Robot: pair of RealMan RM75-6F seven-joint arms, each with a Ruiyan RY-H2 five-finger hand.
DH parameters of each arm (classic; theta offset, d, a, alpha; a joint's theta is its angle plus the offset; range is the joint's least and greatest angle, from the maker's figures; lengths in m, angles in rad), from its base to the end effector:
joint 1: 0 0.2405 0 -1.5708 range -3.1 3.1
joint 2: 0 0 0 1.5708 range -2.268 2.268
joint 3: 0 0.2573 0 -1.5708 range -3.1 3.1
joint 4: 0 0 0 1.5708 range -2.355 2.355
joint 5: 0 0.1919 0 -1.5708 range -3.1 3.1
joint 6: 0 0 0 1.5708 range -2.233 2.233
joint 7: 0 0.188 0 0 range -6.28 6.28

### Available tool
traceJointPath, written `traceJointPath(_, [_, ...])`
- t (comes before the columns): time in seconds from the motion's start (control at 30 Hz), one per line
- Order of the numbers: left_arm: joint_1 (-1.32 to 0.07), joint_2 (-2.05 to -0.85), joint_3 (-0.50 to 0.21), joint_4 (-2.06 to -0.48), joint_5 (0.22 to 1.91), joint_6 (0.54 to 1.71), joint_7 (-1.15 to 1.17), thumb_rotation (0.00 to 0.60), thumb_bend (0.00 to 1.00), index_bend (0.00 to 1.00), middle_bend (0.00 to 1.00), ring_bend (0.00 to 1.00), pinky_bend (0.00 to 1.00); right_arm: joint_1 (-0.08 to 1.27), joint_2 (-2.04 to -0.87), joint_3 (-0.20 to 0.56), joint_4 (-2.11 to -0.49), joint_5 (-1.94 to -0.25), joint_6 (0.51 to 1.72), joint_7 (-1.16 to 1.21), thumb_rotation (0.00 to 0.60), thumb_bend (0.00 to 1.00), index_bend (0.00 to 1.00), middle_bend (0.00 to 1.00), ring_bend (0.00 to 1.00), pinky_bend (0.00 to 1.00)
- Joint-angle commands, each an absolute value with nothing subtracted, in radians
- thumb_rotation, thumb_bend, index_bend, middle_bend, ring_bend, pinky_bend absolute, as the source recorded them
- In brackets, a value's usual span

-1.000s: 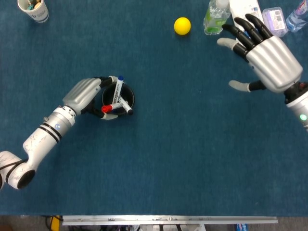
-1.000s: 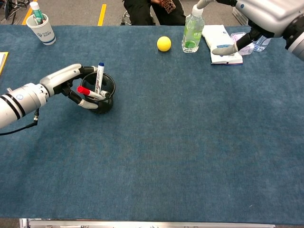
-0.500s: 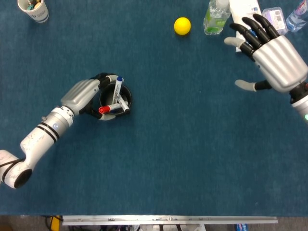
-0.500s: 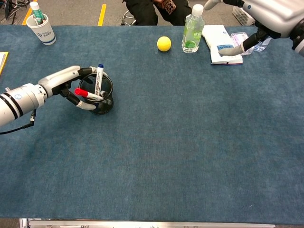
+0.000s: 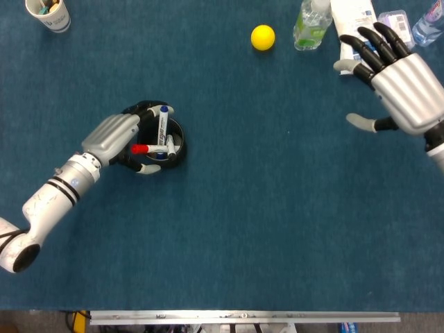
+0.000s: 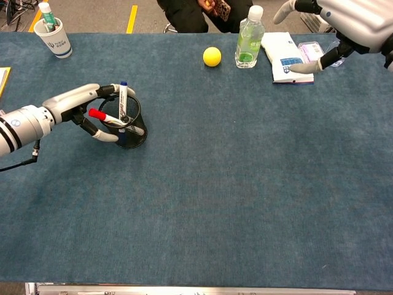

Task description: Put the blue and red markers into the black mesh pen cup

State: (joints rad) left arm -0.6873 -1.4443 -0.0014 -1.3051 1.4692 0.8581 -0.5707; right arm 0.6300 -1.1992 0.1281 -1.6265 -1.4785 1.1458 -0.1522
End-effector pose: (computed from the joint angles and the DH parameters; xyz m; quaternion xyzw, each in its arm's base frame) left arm -0.2105 0.3564 -0.0123 -0.6859 -0.5626 -0.3813 0.2602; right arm -0.1465 -0.3588 0.1051 0.7511 -0.2512 0.4301 0.4332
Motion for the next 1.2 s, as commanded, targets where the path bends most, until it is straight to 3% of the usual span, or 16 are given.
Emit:
traceJointPath(0.03, [-0.685,-1.429,-0.002,-1.32,1.463,0.857,-0.54,0.6,0.15,0.1,0.07,0.01,0.09,0.621,-1.194,0.132,-1.632,-1.472,1.155,-0.144,0.6,0.16,0.3,0.1,0.0,0.01])
traceJointPath(0.43, [-0.637,-1.313,-0.003,-1.407,1.453,0.932,-0.428,0.6,0.15,0.09,0.07,0.01,0.09,0.565,-1.155,0.103,-1.652,-1.47,1.179,-0.16,0.6,0.16,0.3,0.1,0.0,0.01])
traceJointPath(0.67, [-0.521,-1.27,-0.039,-1.453,1.404,1.146,-0.259,0.6,0.15,0.1,0.09,0.04,0.1,0.506,-1.147,0.074,-1.66,-1.457,1.212,-0.161,0.6,0.16,0.3,0.1,0.0,0.01])
traceJointPath(1.2, [-0.286,-1.254,-0.044,-1.591,1.321,1.463,0.038,0.6,0.15,0.11,0.12,0.05,0.1,0.345,-1.119,0.064,-1.7,-1.392,1.366,-0.186,0.6,0.16,0.3,0.1,0.0,0.01])
